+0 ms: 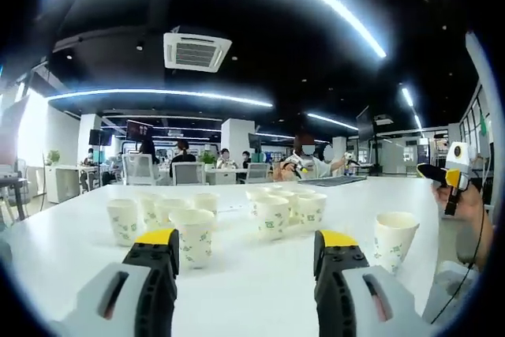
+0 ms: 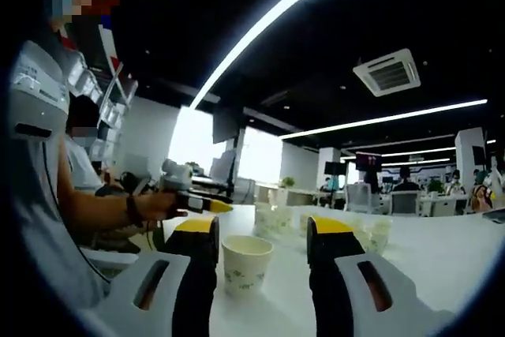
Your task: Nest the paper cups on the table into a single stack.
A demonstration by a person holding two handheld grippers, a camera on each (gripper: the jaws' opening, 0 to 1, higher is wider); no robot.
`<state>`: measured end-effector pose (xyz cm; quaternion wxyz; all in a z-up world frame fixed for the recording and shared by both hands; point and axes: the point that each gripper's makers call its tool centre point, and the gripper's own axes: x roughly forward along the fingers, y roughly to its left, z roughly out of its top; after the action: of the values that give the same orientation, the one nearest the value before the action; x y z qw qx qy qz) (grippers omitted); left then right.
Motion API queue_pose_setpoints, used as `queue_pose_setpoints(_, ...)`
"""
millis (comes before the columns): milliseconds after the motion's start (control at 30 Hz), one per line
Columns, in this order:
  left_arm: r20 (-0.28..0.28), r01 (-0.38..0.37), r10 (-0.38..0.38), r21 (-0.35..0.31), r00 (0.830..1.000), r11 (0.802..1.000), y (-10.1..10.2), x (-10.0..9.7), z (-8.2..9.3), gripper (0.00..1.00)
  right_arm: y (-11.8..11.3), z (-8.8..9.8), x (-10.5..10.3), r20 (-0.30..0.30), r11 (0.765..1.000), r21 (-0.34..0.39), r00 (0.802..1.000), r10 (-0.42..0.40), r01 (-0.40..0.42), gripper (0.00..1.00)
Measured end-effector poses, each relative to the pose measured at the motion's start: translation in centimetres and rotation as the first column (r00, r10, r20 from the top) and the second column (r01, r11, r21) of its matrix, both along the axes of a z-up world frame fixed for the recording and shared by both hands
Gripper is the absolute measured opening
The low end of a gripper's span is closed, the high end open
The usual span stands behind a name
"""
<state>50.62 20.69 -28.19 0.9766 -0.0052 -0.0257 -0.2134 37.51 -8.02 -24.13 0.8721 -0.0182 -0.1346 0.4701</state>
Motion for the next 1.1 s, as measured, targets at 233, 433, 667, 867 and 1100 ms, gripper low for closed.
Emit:
queue_pose_setpoints(233, -0.065, 0.013, -0.014, -0.004, 0.998, 1.0, 1.7, 2.2, -1.7, 0.83, 0.7, -0.5, 0.0, 0.01, 1.0, -0.019, 1.0, 0.003, -0.002, 0.43)
queue_pose_setpoints(433, -0.07, 0.009, -0.006, 0.05, 0.998, 0.999, 2.3, 3.5, -1.3, 0.83, -0.1, -0.3, 0.2, 0.023, 1.0, -0.025, 1.0, -0.019, 0.019, 0.42)
queue_pose_setpoints(667, -0.1, 0.008, 0.002, 0.106, 0.995, 0.994, 2.6, 5.7, -1.9, 0.83, -0.8, -0.2, 0.4, 0.009, 0.999, -0.01, 0.999, -0.037, 0.037, 0.41)
queue_pose_setpoints(867, -0.121, 0.004, 0.015, 0.151, 0.993, 0.989, 2.6, 7.4, -2.2, 0.83, -0.9, 0.1, 0.1, 0.031, 0.999, -0.022, 0.998, -0.046, 0.047, 0.4)
queue_pose_setpoints(1100, -0.179, 0.014, 0.014, 0.153, 0.984, 0.988, 2.1, 10.5, -3.5, 0.81, -2.0, -0.2, 0.5, 0.014, 0.998, -0.022, 0.998, -0.06, 0.06, 0.4)
